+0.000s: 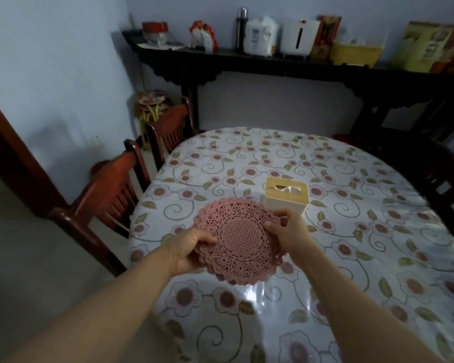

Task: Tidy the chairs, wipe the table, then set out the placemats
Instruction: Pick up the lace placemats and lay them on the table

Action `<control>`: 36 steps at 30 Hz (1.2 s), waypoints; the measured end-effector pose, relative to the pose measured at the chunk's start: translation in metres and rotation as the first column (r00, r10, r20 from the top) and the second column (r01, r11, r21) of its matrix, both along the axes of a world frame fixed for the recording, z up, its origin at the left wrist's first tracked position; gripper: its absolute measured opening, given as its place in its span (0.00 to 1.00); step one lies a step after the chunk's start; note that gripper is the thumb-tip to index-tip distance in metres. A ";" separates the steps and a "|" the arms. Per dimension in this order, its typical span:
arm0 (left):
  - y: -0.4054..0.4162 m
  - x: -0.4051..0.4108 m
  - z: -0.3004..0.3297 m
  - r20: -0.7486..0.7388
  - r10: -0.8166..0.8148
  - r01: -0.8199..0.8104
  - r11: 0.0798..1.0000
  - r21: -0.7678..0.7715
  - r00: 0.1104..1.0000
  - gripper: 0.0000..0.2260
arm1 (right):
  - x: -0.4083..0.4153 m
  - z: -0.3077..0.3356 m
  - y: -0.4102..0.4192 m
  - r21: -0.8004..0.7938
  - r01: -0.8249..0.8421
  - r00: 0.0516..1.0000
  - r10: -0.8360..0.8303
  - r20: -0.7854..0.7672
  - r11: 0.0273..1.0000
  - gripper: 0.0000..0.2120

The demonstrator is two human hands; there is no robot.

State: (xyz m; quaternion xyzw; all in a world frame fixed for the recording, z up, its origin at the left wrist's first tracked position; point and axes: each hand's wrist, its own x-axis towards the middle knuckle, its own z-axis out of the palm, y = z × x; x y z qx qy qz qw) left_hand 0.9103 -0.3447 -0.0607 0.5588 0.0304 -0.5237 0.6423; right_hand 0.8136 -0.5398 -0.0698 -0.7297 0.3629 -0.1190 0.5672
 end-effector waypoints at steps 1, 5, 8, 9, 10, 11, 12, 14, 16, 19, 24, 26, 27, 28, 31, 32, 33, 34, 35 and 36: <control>0.009 0.007 0.001 0.007 0.015 -0.015 1.000 0.001 1.000 0.10 | 0.009 0.004 0.009 -0.019 -0.008 1.000 0.009 0.014 1.000 0.13; 0.046 0.046 -0.001 0.063 0.045 -0.045 0.999 0.004 0.997 0.12 | 0.049 0.018 0.050 -0.191 -0.021 1.000 0.024 0.014 0.981 0.10; 0.075 0.083 0.000 0.105 0.037 -0.041 0.999 0.036 0.994 0.10 | 0.085 0.024 0.084 -0.333 -0.028 0.999 0.020 -0.027 0.942 0.09; 0.084 0.094 0.001 0.110 0.035 -0.040 0.998 0.041 0.993 0.08 | 0.095 0.025 0.095 -0.370 -0.036 0.999 0.023 -0.039 0.929 0.08; 0.093 0.107 0.003 0.114 0.031 -0.035 0.999 0.033 0.993 0.08 | 0.106 0.026 0.105 -0.388 -0.039 0.998 0.021 -0.051 0.921 0.07; 0.102 0.119 0.003 0.111 0.026 -0.029 0.999 0.027 0.993 0.08 | 0.117 0.026 0.114 -0.398 -0.038 0.998 0.016 -0.059 0.917 0.07; 0.113 0.133 0.003 0.108 0.012 -0.014 1.000 0.020 0.994 0.08 | 0.129 0.025 0.125 -0.396 -0.027 0.997 -0.001 -0.071 0.918 0.07; 0.122 0.150 0.002 0.107 0.016 -0.016 1.000 -0.003 0.994 0.11 | 0.140 0.023 0.133 -0.366 0.004 0.995 -0.041 -0.095 0.931 0.07; 0.130 0.164 0.000 0.120 0.023 -0.021 1.000 -0.021 0.992 0.12 | 0.153 0.017 0.139 -0.326 0.031 0.989 -0.076 -0.128 0.945 0.08; 0.133 0.181 -0.007 0.135 0.023 -0.018 0.999 -0.038 0.991 0.11 | 0.169 0.007 0.142 -0.308 0.056 0.984 -0.104 -0.141 0.950 0.12; 0.122 0.208 -0.017 0.260 0.081 -0.101 0.993 0.067 0.962 0.13 | 0.194 -0.009 0.119 -0.322 0.038 0.975 -0.105 -0.194 0.946 0.16; 0.117 0.223 -0.023 0.359 0.087 -0.151 0.976 0.154 0.929 0.13 | 0.203 -0.017 0.103 -0.261 0.090 0.973 -0.141 -0.185 0.961 0.17; 0.114 0.232 -0.027 0.403 0.092 -0.183 0.964 0.192 0.910 0.12 | 0.208 -0.022 0.093 -0.229 0.127 0.969 -0.170 -0.179 0.965 0.18; 0.112 0.241 -0.030 0.440 0.100 -0.218 0.949 0.226 0.892 0.12 | 0.212 -0.027 0.084 -0.206 0.161 0.962 -0.200 -0.187 0.965 0.20; 0.102 0.266 -0.038 0.512 0.130 -0.314 0.904 0.291 0.849 0.14 | 0.225 -0.050 0.054 -0.159 0.232 0.939 -0.264 -0.219 0.960 0.24; 0.098 0.273 -0.040 0.523 0.139 -0.336 0.891 0.304 0.841 0.15 | 0.229 -0.057 0.048 -0.147 0.231 0.936 -0.261 -0.235 0.962 0.23; 0.094 0.280 -0.043 0.528 0.145 -0.353 0.880 0.318 0.837 0.15 | 0.235 -0.064 0.044 -0.132 0.219 0.937 -0.246 -0.247 0.967 0.22; 0.090 0.285 -0.046 0.528 0.148 -0.362 0.872 0.328 0.836 0.16 | 0.240 -0.071 0.041 -0.105 0.211 0.940 -0.231 -0.252 0.972 0.22; 0.086 0.290 -0.050 0.531 0.148 -0.368 0.868 0.335 0.834 0.16 | 0.248 -0.079 0.038 -0.072 0.206 0.944 -0.218 -0.249 0.976 0.22; 0.082 0.294 -0.054 0.535 0.144 -0.370 0.863 0.343 0.832 0.16 | 0.256 -0.087 0.037 -0.047 0.198 0.945 -0.204 -0.255 0.979 0.21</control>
